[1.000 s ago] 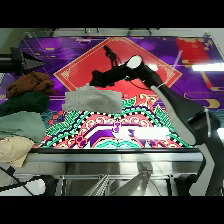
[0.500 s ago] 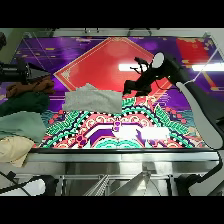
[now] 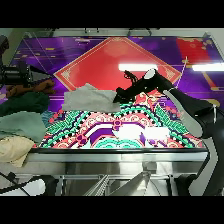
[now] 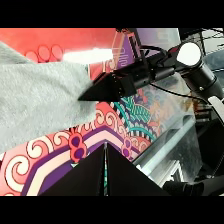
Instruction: Fold the shirts.
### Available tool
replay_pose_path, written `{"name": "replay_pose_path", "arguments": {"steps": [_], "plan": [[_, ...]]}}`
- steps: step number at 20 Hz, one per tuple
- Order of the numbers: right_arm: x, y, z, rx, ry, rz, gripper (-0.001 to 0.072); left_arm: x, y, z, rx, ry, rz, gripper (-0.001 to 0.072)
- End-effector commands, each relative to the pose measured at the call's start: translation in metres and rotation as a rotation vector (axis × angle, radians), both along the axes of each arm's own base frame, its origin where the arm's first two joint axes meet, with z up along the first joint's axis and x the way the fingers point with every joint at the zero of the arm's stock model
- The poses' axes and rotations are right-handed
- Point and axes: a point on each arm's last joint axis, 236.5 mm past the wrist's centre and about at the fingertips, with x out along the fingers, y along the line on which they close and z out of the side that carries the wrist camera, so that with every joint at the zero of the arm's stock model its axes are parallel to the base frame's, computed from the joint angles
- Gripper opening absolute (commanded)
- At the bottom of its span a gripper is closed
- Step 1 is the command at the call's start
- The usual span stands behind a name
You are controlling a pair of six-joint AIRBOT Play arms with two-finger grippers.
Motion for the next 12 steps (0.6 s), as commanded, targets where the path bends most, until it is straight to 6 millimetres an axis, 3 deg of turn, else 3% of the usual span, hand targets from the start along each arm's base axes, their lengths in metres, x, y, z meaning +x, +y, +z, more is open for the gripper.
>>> {"name": "replay_pose_path", "arguments": {"steps": [1, 3, 5, 7, 8, 10, 12], "plan": [[0.019, 0.017, 0.038, 0.176, -0.085, -0.008, 0.0015, -0.001, -0.001, 0.0, 0.0, 0.0, -0.004, 0.0015], [0.037, -0.009, 0.06, 0.164, -0.146, -0.047, 0.0014, -0.003, -0.006, 0.0, -0.001, 0.003, -0.019, 0.0015], [0.063, -0.075, 0.073, 0.034, -0.196, -0.145, 0.0013, -0.006, -0.013, 0.0, -0.002, 0.008, -0.045, 0.0015], [0.083, -0.174, 0.076, -0.167, -0.181, -0.322, 0.0013, -0.01, -0.024, 0.0, -0.003, 0.01, -0.075, 0.0015], [0.084, -0.235, 0.079, -0.267, -0.168, -0.424, 0.0014, -0.011, -0.029, 0.0, -0.002, 0.01, -0.089, 0.0015], [0.062, -0.326, 0.086, -0.371, -0.13, -0.542, 0.0012, -0.014, -0.04, -0.002, 0.005, 0.011, -0.117, 0.0014], [0.025, -0.406, 0.091, -0.416, -0.098, -0.698, 0.0012, -0.017, -0.05, -0.002, 0.006, 0.01, -0.143, 0.0014]]}}
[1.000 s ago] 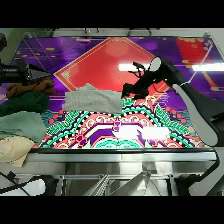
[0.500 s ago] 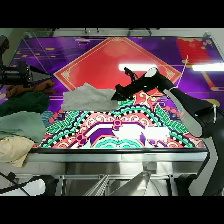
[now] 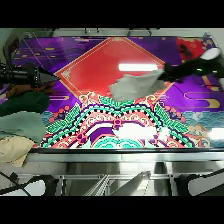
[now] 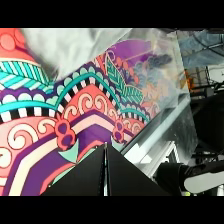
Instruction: Fold the shirts.
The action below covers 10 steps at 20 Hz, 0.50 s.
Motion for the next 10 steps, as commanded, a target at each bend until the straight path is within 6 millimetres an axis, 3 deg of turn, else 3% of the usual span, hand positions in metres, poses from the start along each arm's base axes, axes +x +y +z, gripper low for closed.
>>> {"name": "replay_pose_path", "arguments": {"steps": [1, 3, 6, 8, 10], "plan": [[-0.07, -0.154, 0.005, -0.123, 0.064, -0.317, 0.0012, -0.006, -0.019, -0.001, 0.005, 0.001, -0.051, 0.0015], [-0.123, -0.218, 0.002, -0.137, 0.063, -0.503, 0.0013, -0.01, -0.03, -0.001, 0.006, 0.0, -0.079, 0.0014], [-0.215, -0.288, -0.01, -0.169, 0.088, -0.767, 0.0013, -0.011, -0.045, -0.001, 0.012, -0.022, -0.108, 0.0014], [-0.285, -0.312, -0.025, -0.181, 0.162, -0.932, 0.0015, -0.011, -0.054, -0.002, 0.015, -0.031, -0.117, 0.0014], [-0.34, -0.326, -0.036, -0.198, 0.206, -1.076, 0.0015, -0.012, -0.064, -0.002, 0.016, -0.037, -0.132, 0.0014]]}}
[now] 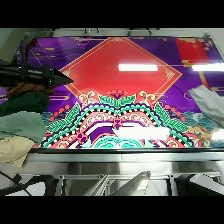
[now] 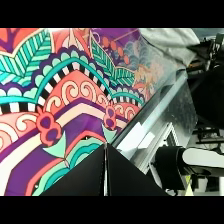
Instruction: Fold the shirts.
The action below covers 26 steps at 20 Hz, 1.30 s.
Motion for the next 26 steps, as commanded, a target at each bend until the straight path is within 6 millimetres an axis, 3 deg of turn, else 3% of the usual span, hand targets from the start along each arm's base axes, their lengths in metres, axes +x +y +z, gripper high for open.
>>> {"name": "replay_pose_path", "arguments": {"steps": [1, 3, 4, 6, 7, 8, 9, 11, 12, 14, 15, 17, 19, 21, 23, 26], "plan": [[-0.108, -0.031, -0.021, -0.036, 0.073, -0.276, 0.0015, -0.001, -0.017, 0.0, 0.004, -0.017, -0.021, 0.0014], [-0.138, -0.038, -0.028, -0.021, 0.082, -0.36, 0.0017, -0.003, -0.022, 0.0, 0.004, -0.018, -0.036, 0.0014], [-0.146, -0.037, -0.032, -0.004, 0.088, -0.367, 0.0056, -0.004, -0.023, 0.0, 0.004, -0.018, -0.038, 0.0014], [-0.151, -0.032, -0.037, 0.03, 0.098, -0.37, 0.0556, -0.005, -0.025, 0.0, 0.004, -0.018, -0.044, 0.0014], [-0.151, -0.029, -0.037, 0.042, 0.102, -0.363, 0.0602, -0.005, -0.025, 0.0, 0.004, -0.017, -0.044, 0.0014], [-0.15, -0.026, -0.035, 0.056, 0.101, -0.355, 0.0598, -0.005, -0.025, 0.0, 0.004, -0.017, -0.044, 0.0014], [-0.147, -0.025, -0.03, 0.07, 0.094, -0.357, 0.0534, -0.005, -0.025, 0.0, 0.003, -0.018, -0.043, 0.0014], [-0.117, -0.029, 0.0, 0.085, -0.025, -0.339, 0.0148, 0.002, -0.022, 0.002, -0.003, -0.029, -0.015, 0.0014], [-0.087, -0.028, 0.022, 0.076, -0.126, -0.286, 0.0017, 0.009, -0.017, 0.004, -0.002, -0.042, 0.01, 0.0014], [-0.017, -0.012, 0.071, 0.044, -0.335, -0.171, 0.0016, 0.019, -0.007, 0.017, 0.003, -0.083, 0.04, 0.0015], [0.018, 0.009, 0.091, 0.034, -0.414, -0.083, 0.0016, 0.025, 0.001, 0.028, 0.007, -0.115, 0.057, 0.0014], [0.067, 0.069, 0.11, 0.056, -0.467, 0.109, 0.0016, 0.027, 0.015, 0.048, 0.012, -0.145, 0.069, 0.0012], [0.09, 0.158, 0.109, 0.147, -0.45, 0.333, 0.0016, 0.011, 0.025, 0.049, 0.018, -0.12, 0.037, 0.0012], [0.08, 0.252, 0.1, 0.251, -0.431, 0.547, 0.0015, -0.016, 0.024, 0.029, 0.012, -0.047, 0.03, 0.0012], [0.049, 0.324, 0.081, 0.298, -0.408, 0.679, 0.0016, -0.057, 0.018, -0.01, 0.019, 0.053, 0.024, 0.0013], [-0.003, 0.393, 0.051, 0.325, -0.399, 0.827, 0.0017, -0.118, 0.005, -0.067, -0.004, 0.183, 0.063, 0.0013]]}}
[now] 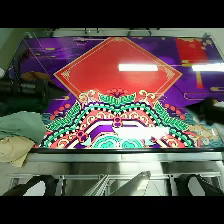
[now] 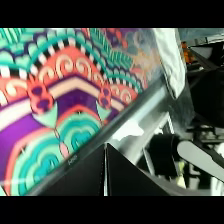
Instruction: Fold the shirts.
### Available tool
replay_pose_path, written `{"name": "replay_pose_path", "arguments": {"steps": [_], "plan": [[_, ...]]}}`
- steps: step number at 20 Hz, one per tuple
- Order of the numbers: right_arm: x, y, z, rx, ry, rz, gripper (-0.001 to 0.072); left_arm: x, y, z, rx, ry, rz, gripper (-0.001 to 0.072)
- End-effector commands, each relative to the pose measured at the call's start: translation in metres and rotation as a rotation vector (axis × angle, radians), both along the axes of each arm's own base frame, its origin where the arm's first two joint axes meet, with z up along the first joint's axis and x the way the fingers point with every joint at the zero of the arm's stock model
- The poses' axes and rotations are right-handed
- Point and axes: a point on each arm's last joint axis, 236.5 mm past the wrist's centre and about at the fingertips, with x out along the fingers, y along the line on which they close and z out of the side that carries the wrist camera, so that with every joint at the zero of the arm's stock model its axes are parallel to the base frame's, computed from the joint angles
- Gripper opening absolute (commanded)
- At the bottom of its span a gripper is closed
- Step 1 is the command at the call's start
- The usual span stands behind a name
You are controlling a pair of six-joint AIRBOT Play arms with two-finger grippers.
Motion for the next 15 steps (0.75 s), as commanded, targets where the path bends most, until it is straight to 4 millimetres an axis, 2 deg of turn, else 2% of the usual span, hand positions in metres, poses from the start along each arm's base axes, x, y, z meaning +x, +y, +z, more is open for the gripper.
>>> {"name": "replay_pose_path", "arguments": {"steps": [1, 3, 5, 9, 15], "plan": [[-0.054, 0.078, -0.032, 0.005, -0.025, 0.178, 0.0017, -0.064, -0.011, -0.061, -0.009, 0.134, 0.046, 0.0013], [-0.062, 0.088, -0.041, -0.005, -0.032, 0.206, 0.0017, -0.09, -0.015, -0.083, -0.011, 0.18, 0.066, 0.0014], [-0.065, 0.091, -0.041, 0.0, -0.025, 0.224, 0.0017, -0.103, -0.018, -0.09, -0.01, 0.184, 0.069, 0.0013], [-0.074, 0.097, -0.04, 0.029, 0.006, 0.246, 0.0017, -0.107, -0.019, -0.081, -0.006, 0.142, 0.072, 0.0014], [-0.074, 0.097, -0.04, 0.029, 0.006, 0.246, 0.0017, -0.11, -0.02, -0.069, 0.008, 0.065, 0.073, 0.0014]]}}
